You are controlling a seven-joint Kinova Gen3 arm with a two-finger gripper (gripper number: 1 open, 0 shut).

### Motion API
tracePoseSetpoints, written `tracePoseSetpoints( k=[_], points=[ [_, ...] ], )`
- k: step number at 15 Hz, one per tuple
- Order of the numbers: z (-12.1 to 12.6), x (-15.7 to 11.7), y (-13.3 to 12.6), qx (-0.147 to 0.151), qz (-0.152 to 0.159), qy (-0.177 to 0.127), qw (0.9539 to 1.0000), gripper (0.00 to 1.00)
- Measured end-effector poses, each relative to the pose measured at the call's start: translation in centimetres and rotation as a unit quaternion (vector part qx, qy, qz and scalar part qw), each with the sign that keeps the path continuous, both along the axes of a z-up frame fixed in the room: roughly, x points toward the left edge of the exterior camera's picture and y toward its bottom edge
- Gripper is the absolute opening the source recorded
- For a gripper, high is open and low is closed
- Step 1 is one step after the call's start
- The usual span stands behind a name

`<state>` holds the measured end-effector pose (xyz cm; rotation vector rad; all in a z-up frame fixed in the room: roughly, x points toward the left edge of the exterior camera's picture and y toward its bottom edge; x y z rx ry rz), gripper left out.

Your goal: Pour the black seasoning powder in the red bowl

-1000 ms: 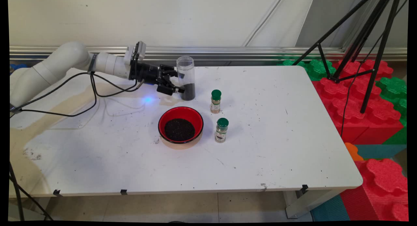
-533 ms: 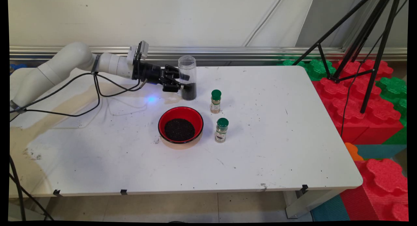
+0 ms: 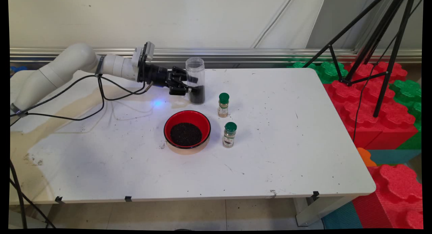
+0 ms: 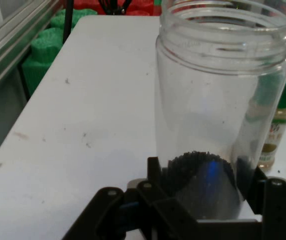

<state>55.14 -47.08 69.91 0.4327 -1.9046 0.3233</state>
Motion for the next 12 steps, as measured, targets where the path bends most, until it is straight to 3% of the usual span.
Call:
tracePoseSetpoints(
  k=[7, 12],
  points=[
    [2.8, -0.6, 1.0, -0.052, -0.017, -0.026, 0.9982, 0.00],
    [4.0, -0.9, 2.3, -0.099, -0.041, -0.071, 0.9918, 0.00]
  ],
)
